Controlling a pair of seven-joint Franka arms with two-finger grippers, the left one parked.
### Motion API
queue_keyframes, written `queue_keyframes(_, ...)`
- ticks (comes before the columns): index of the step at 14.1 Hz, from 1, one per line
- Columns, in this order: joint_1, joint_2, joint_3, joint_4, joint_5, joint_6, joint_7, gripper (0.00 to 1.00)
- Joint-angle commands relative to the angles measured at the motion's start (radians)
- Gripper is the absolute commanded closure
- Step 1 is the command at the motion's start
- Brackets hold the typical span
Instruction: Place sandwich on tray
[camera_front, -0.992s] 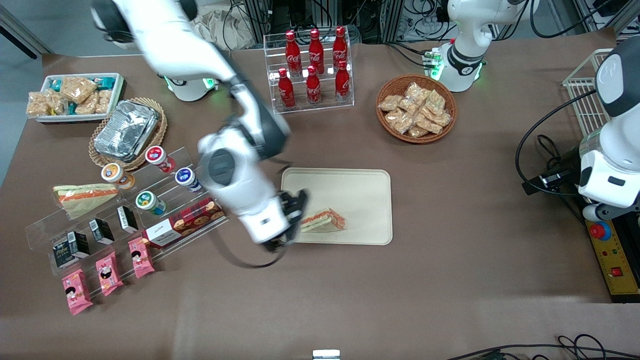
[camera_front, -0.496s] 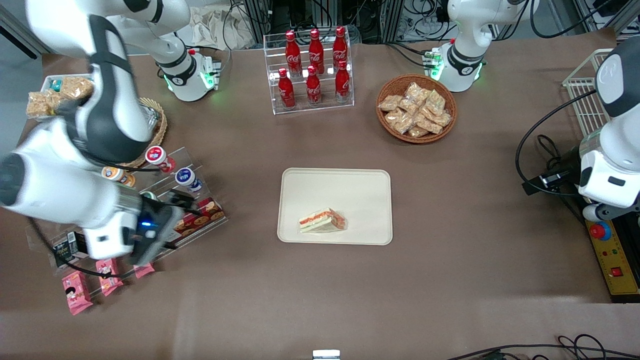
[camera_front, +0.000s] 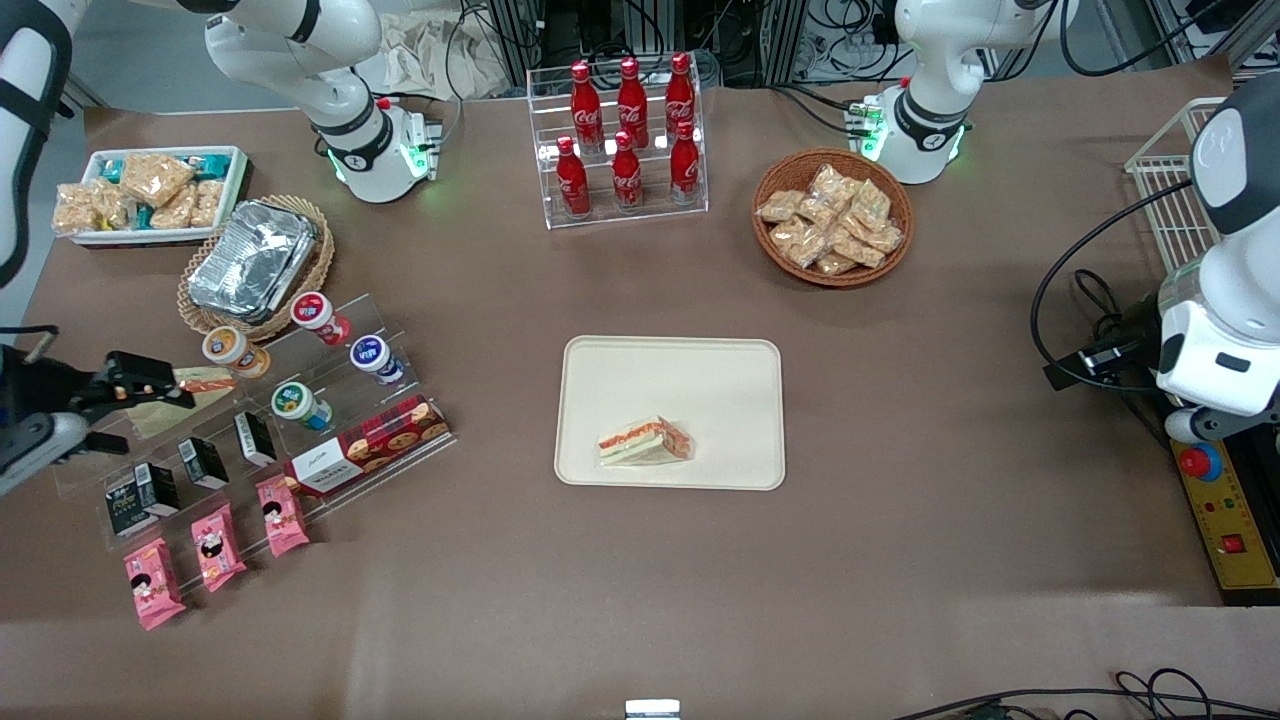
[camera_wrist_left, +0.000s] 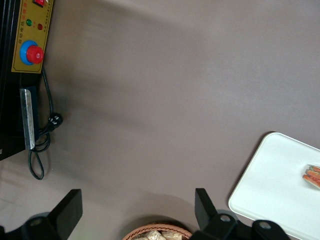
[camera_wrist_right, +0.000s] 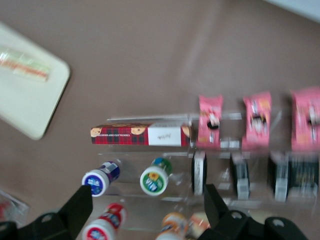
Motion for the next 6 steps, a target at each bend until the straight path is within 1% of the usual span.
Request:
queue_keyframes(1,0.065,-0.027,0.003,-0.017,-0.072,-0.027,0.307,0.01)
queue_keyframes(4,0.112,-0.027,0.001,-0.004,-0.156,-0.017,0.323,0.01)
queue_keyframes(6,0.117,-0.027,0.003,-0.004,-0.175,-0.015,0.324,0.01)
